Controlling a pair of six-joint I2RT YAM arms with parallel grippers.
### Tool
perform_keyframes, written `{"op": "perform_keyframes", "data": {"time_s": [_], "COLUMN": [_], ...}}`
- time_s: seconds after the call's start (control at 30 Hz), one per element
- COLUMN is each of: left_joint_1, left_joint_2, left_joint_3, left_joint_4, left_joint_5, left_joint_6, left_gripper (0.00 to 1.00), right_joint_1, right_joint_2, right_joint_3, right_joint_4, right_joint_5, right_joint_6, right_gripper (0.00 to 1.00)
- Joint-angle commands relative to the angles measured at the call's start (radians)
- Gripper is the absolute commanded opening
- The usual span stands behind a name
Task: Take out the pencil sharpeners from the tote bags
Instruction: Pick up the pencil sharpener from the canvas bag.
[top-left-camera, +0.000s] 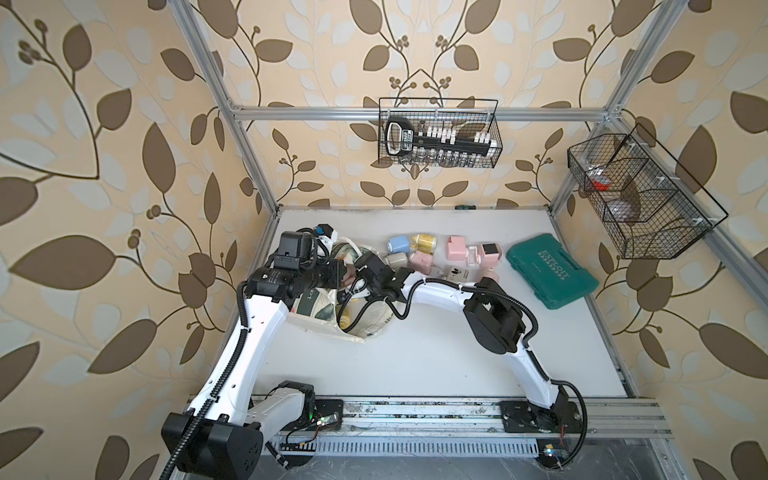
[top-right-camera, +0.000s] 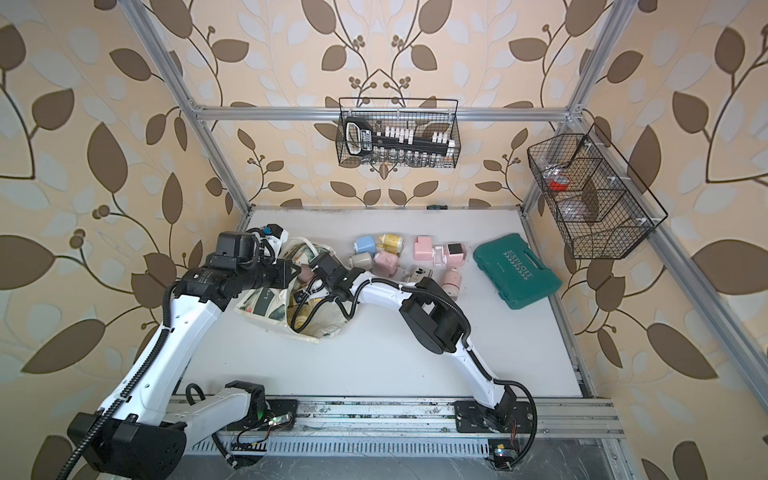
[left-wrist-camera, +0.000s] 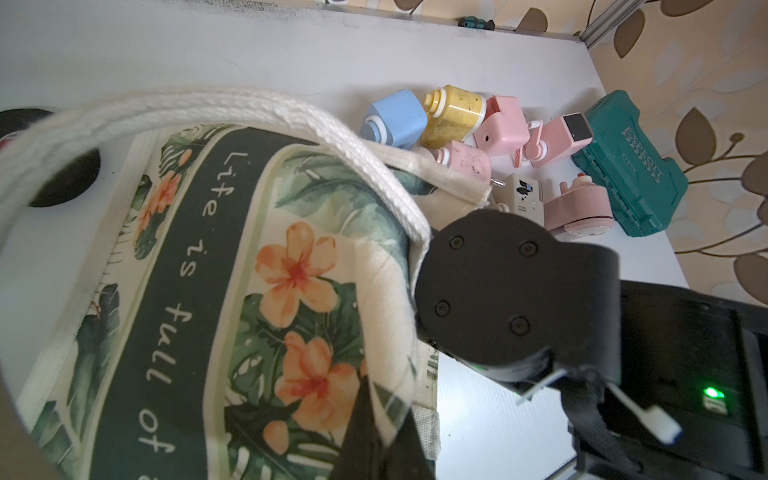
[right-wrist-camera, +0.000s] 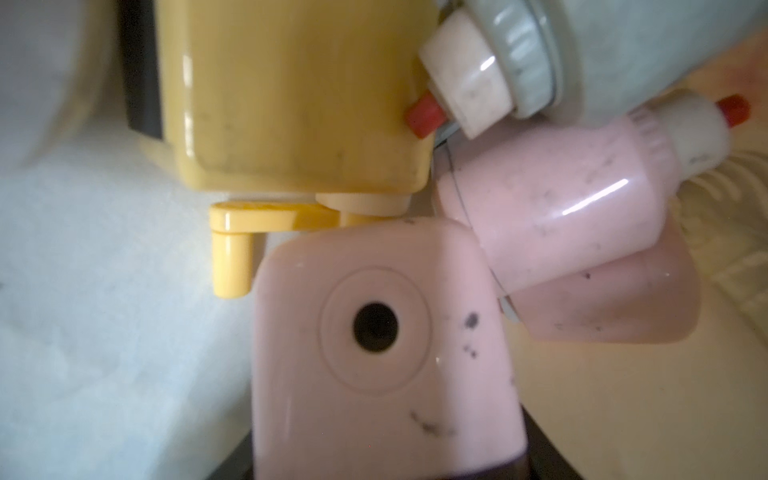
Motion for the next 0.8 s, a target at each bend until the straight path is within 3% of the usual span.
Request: {"op": "perform_keyframes", "data": {"time_s": [0.0,0.17,0.47,0.77], "left_joint_1": [-0.010,-0.010,-0.010,-0.009], "left_joint_2": [-0.047,-0.047,-0.044,-0.054], "left_joint_3": [0.025,0.017,0.023,0.010], "left_joint_4": [0.055,0.064,0.064,0.074], "left_joint_5": [0.066,0.069,0.060,0.044], "left_joint_6": [-0.002,-0.009,-0.011,-0.014], "left_gripper": [0.00,0.00,0.00,0.00], "right_joint_1": [0.005,0.026,0.043,0.034], "right_joint_2": [-0.067,-0.222,-0.491,-0.818], "right_joint_3": [-0.070,-0.252,-0.478,-0.768], "right_joint_4": [-0.015,0.119,0.178,0.201], "right_joint_5": [-0.081,-0.153,-0.228,-0.240], "right_joint_6": [0.125,0.242,0.479,0.849], "right_gripper": [0.53,0.50,0.48,0.49]}}
